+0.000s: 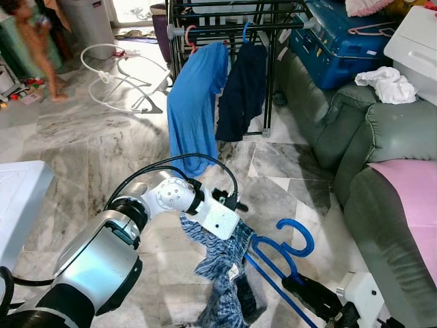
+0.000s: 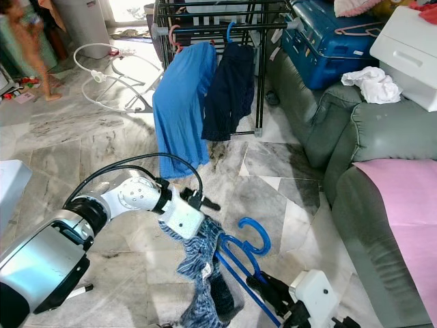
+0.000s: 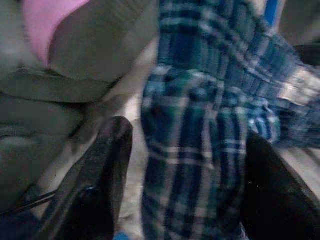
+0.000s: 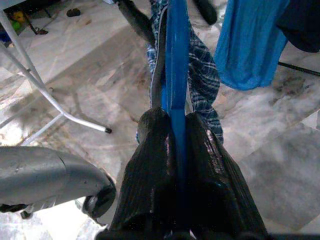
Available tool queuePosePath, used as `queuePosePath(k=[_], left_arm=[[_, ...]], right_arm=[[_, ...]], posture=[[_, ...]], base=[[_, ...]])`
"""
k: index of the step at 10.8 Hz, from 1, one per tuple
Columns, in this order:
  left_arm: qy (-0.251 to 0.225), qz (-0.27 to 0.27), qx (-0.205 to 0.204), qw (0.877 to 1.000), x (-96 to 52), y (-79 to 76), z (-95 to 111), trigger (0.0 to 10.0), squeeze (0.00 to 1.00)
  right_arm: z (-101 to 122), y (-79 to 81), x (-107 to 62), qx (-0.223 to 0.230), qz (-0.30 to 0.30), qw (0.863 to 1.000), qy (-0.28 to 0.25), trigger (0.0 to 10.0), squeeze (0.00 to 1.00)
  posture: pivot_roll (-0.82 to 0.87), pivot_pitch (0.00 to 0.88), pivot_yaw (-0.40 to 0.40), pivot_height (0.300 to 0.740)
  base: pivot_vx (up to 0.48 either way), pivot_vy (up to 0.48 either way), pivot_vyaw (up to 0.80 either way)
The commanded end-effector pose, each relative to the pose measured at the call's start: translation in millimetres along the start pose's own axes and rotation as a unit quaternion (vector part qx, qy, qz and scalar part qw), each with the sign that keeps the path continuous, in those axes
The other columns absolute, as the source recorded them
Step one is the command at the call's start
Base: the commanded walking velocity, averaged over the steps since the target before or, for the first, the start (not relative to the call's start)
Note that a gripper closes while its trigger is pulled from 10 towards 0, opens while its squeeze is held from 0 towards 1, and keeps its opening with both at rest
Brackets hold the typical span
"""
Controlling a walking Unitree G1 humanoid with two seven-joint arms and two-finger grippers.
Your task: Hang hanger
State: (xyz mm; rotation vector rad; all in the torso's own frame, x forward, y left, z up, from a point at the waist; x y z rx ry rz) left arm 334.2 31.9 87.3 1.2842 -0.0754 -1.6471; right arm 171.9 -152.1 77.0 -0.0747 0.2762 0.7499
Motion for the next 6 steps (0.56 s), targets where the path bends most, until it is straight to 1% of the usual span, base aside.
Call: queuePosePath(k=[1,3,6], left_arm=[[0.021,-0.043,-0.015,0.999,-3.7,-12.7,-9,0.0,0.0],[0.031,-0.082,-0.026,0.996,-5.4,-23.9,-14,0.0,0.0],[0.017,-0.091,-0.033,0.995,-5.5,-24.8,-10,0.0,0.0]], right_arm=[[9,1.9,2.6,-0.014,0.01,1.0,-0.014,0.0,0.0],[7,-0.6,3.6,-0.027,0.009,1.0,-0.005,0.0,0.0],[2,-5.5,2.8,-0.046,0.002,0.999,0.014,0.0,0.0]], posture=[[-0.09,0.067,0.031,0.74],[-0.09,0.069,0.027,0.74],[-0.1,0.072,0.025,0.74]], base=[[0.0,0.0,0.0],[0.0,0.0,0.0],[0.0,0.0,0.0]])
Point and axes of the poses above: a point about 5 cm out from each wrist's last joint towards the gripper, its own x axis pointing out of the wrist towards the gripper, its own z axis along the axis of the wrist's last joint, y = z × x, the point moved 5 cm from there along x, pointing out of the wrist towards the gripper, and after that the axes turned 1 degree about -x, right-handed, at the moved point
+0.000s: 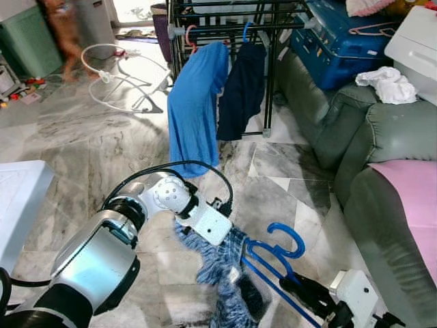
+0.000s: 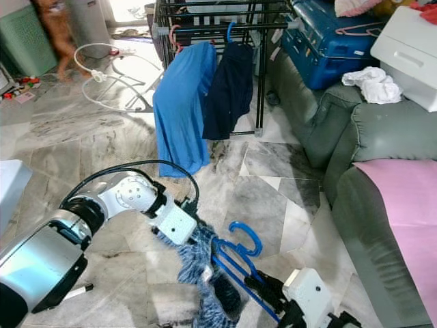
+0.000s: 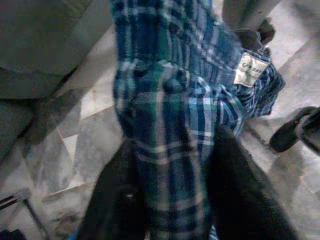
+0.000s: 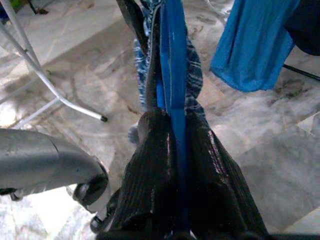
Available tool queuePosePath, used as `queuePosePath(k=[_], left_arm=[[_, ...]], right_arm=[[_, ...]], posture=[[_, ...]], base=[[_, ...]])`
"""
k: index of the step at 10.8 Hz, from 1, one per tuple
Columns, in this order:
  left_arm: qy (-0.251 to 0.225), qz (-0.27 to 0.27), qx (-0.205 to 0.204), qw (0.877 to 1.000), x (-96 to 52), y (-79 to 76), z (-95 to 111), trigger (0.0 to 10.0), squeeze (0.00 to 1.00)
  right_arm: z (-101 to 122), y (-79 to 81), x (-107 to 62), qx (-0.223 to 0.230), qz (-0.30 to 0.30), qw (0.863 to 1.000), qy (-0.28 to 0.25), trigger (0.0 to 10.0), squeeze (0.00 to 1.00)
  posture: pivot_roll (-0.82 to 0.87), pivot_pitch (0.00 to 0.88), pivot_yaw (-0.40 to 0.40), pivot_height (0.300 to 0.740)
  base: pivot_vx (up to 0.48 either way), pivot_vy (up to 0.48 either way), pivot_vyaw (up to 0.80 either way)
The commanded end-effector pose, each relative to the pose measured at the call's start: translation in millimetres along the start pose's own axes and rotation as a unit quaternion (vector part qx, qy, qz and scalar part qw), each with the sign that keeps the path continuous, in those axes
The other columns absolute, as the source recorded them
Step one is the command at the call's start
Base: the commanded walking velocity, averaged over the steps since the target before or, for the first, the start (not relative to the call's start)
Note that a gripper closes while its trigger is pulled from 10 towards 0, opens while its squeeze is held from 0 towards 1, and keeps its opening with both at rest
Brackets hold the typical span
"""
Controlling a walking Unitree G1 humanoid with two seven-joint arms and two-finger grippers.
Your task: Hang hanger
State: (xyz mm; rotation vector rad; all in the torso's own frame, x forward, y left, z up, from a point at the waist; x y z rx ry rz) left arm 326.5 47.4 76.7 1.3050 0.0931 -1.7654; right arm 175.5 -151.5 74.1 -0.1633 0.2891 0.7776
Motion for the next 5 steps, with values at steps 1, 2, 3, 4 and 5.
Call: queuePosePath(k=[1,2,3,4,5], left_arm=[[0.0,-0.014,-0.015,1.0,-0.3,-7.0,-3.4,0.0,0.0],[0.0,-0.021,-0.02,1.0,-0.1,-8.8,-3.7,0.0,0.0],[-0.001,-0.022,-0.021,1.0,-0.1,-9.1,-3.5,0.0,0.0],[-0.008,-0.022,-0.025,0.999,-0.1,-8.4,-1.9,0.0,0.0],[-0.013,-0.016,-0.026,0.999,-0.2,-5.8,-0.1,0.0,0.0]], right_arm=[[2.4,-5.9,-0.8,-0.014,-0.014,1.0,-0.004,0.0,0.0],[3.7,-7.6,0.4,-0.015,-0.019,1.0,-0.007,0.0,0.0],[4.0,-7.9,0.7,-0.016,-0.021,1.0,-0.008,0.0,0.0],[2.2,-9.3,1.1,-0.018,-0.028,0.999,-0.005,0.0,0.0],[1.8,-13.6,1.8,-0.024,-0.043,0.999,-0.005,0.0,0.0]], posture=[[-0.1,0.072,0.026,0.74],[-0.1,0.073,0.027,0.74],[-0.1,0.073,0.029,0.74],[-0.1,0.072,0.03,0.74],[-0.1,0.074,0.032,0.74]], base=[[0.0,0.0,0.0],[0.0,0.0,0.0],[0.0,0.0,0.0],[0.0,0.0,0.0],[0.0,0.0,0.0]])
Point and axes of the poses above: a point about 5 cm out from each wrist's last joint towards the gripper, its own x axis pointing out of the wrist towards the gripper, its own z axis along the axis of the wrist's last joint, y = z × x, the point moved 5 cm from there along x, pointing out of the wrist towards the gripper, and after that the axes turned 1 degree about -x, right-handed, at the moved point
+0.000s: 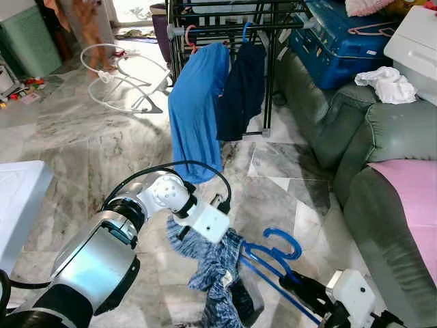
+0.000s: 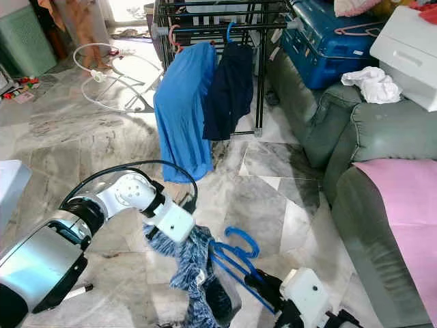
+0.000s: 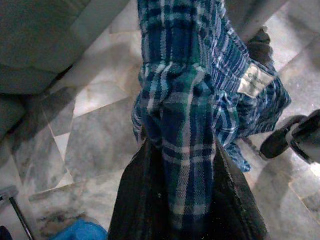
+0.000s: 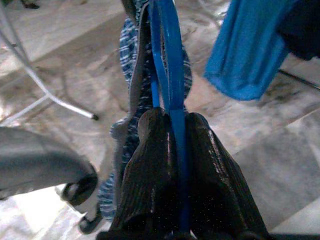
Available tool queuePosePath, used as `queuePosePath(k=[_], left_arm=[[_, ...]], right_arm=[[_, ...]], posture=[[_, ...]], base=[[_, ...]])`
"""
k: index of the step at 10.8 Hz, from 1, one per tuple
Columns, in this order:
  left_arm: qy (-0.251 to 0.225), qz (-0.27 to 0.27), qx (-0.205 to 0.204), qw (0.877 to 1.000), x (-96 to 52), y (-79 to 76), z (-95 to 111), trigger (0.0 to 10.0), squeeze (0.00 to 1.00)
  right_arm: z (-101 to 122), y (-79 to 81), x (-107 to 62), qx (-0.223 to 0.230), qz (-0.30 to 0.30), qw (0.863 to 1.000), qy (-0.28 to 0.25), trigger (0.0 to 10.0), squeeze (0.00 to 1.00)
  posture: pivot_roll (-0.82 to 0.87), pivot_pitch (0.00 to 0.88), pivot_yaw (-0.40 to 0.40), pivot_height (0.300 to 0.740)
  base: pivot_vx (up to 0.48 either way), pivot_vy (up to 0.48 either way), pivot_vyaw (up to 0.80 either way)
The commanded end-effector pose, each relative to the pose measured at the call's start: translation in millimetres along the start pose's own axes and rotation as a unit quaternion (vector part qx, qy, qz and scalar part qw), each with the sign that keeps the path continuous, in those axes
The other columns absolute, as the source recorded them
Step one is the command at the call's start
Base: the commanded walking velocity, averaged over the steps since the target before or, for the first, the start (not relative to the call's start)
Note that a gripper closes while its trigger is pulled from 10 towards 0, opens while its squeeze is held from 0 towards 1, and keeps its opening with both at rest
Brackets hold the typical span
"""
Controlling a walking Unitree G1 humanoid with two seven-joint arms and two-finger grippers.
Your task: Hang hanger
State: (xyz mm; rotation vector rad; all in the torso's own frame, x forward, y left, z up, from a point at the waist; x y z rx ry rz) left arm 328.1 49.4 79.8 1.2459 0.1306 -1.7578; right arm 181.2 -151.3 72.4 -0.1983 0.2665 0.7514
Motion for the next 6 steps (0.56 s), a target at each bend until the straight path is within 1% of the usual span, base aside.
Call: queuePosePath(k=[1,2,3,5,6], left_arm=[[-0.005,-0.013,0.003,1.0,3.3,-4.6,2,0.0,0.0],[-0.006,-0.011,0.001,1.0,2.7,-3.6,2,0.0,0.0],[0.0,-0.01,-0.002,1.0,1.2,-3.4,-1,0.0,0.0],[0.01,-0.011,-0.015,1.0,-1.3,-6.9,-7,0.0,0.0],[0.016,-0.009,-0.02,1.0,-2.1,-8.0,-10,0.0,0.0]], right_arm=[[2,-18.0,-1.6,0.002,-0.048,0.999,-0.005,10.0,0.75],[4,-16.9,-1.6,0.009,-0.044,0.999,-0.008,10.0,1.0],[3,-13.0,-3.3,0.013,-0.03,0.999,-0.001,10.0,1.0],[4,-24.5,-12.1,-0.002,-0.055,0.998,0.006,10.0,1.0],[5,-27.6,-14.9,-0.009,-0.059,0.998,0.008,10.0,1.0]], posture=[[-0.1,0.075,0.031,0.74],[-0.1,0.074,0.034,0.74],[-0.1,0.073,0.035,0.74],[-0.1,0.068,0.04,0.74],[-0.1,0.065,0.04,0.74]], base=[[0.0,0.0,0.0],[0.0,0.0,0.0],[0.0,0.0,0.0],[0.0,0.0,0.0],[0.0,0.0,0.0]])
Point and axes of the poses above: a point about 5 cm out from each wrist's last joint towards the gripper, its own x axis pointing out of the wrist towards the gripper, its own z axis along the axis of the wrist's last joint, y = z × x, the point moved 5 cm from there along x, pointing out of the wrist towards the gripper, and after that the axes turned 1 degree about -x, right-handed, at the moved point
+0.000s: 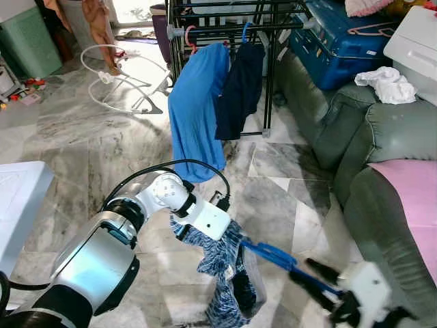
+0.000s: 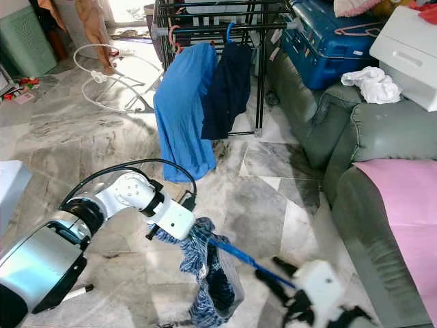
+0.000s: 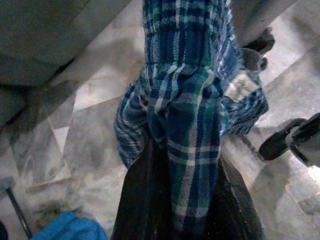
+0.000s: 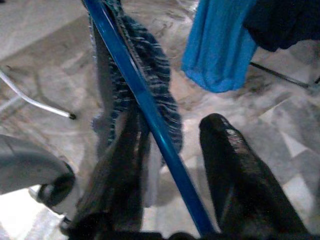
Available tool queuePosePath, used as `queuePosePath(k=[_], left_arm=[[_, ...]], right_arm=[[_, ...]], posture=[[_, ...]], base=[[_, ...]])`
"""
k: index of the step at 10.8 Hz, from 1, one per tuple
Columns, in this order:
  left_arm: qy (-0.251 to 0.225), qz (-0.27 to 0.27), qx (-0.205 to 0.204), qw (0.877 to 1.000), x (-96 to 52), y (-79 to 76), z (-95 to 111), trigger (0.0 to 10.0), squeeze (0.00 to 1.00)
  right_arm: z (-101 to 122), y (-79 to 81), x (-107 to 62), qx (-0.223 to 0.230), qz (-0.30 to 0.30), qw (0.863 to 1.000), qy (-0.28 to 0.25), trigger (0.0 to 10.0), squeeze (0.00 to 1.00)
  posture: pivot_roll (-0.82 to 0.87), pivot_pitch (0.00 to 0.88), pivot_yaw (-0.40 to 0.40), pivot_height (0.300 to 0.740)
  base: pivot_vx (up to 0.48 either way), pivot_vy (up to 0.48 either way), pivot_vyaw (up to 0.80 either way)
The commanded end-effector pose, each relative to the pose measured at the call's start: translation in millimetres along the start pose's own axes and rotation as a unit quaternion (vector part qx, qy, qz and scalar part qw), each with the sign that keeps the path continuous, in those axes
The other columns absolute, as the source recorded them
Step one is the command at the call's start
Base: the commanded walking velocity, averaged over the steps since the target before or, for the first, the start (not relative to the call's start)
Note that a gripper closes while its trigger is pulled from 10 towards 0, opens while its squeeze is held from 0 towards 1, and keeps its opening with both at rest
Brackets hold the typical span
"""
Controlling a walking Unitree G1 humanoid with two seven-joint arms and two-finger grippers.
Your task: Hang hanger
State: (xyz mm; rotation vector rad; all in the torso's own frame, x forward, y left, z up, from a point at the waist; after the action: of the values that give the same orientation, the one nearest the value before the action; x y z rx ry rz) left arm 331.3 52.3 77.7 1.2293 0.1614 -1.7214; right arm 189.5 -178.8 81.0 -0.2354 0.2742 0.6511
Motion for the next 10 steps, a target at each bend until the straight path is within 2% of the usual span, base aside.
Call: queuePosePath(k=[1,3,4,5,6,7,8,9,10], left_arm=[[0.026,0.0,-0.02,0.999,-5.1,-7.1,-14,0.0,0.0],[0.041,0.019,-0.04,0.998,-9.0,-6.9,-22,0.0,0.0],[0.05,0.037,-0.078,0.995,-10.8,-8.4,-31,0.0,0.0],[0.035,0.057,-0.115,0.991,-11.9,-5.5,-31,0.0,0.0],[0.041,0.078,-0.129,0.988,-13.4,-2.1,-35,0.0,0.0],[0.025,0.133,-0.166,0.977,-18.9,11.0,-36,0.0,0.0],[0.032,0.222,-0.188,0.956,-33.2,33.2,-41,0.0,0.0],[0.029,0.256,-0.208,0.944,-39.0,41.4,-43,0.0,0.0],[0.011,0.31,-0.247,0.918,-49.4,54.0,-45,0.0,0.0]], right_arm=[[13,-19.2,-9.9,-0.02,-0.04,0.999,-0.011,10.0,1.0],[25,-35.7,-18.4,-0.044,-0.072,0.996,-0.02,10.0,1.0],[38,-43.2,-24.8,-0.058,-0.087,0.994,-0.034,10.0,1.0],[42,-39.7,-24.6,-0.059,-0.078,0.995,-0.037,10.0,1.0],[45,-37.7,-23.4,-0.06,-0.077,0.994,-0.04,10.0,1.0],[44,-45.3,-25.4,-0.06,-0.11,0.991,-0.042,10.0,1.0],[48,-73.7,-35.6,-0.07,-0.224,0.97,-0.061,10.0,1.0],[52,-81.8,-39.5,-0.075,-0.261,0.96,-0.073,10.0,1.0],[56,-98.4,-48.1,-0.072,-0.338,0.934,-0.089,10.0,1.0]], posture=[[-0.1,0.061,0.041,0.74],[-0.09,0.056,0.037,0.74],[-0.09,0.054,0.036,0.74],[-0.09,0.055,0.036,0.74],[-0.09,0.056,0.037,0.74],[-0.09,0.061,0.032,0.74],[-0.08,0.068,0.033,0.74],[-0.08,0.07,0.033,0.74],[-0.07,0.072,0.041,0.74]], base=[[0.0,0.0,0.0],[0.0,0.0,0.0],[0.0,0.0,0.0],[0.0,0.0,0.0],[0.0,0.0,0.0],[0.0,0.0,0.0],[0.0,0.0,0.0],[0.0,0.0,0.0],[0.0,0.0,0.0]])
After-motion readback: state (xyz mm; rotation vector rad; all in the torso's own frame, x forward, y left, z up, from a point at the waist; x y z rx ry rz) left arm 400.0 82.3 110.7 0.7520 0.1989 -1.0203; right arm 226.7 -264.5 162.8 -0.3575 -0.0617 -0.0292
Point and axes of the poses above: a point about 5 cm out from each wrist's last joint towards the gripper, its own x axis pointing out of the wrist towards the gripper, its own z axis along the axis of the wrist's last joint, y = z × x, the point moved 5 cm from there along x, pointing out of the wrist towards the gripper, and after that the axes turned 1 degree about -x, right-handed, at the moved point
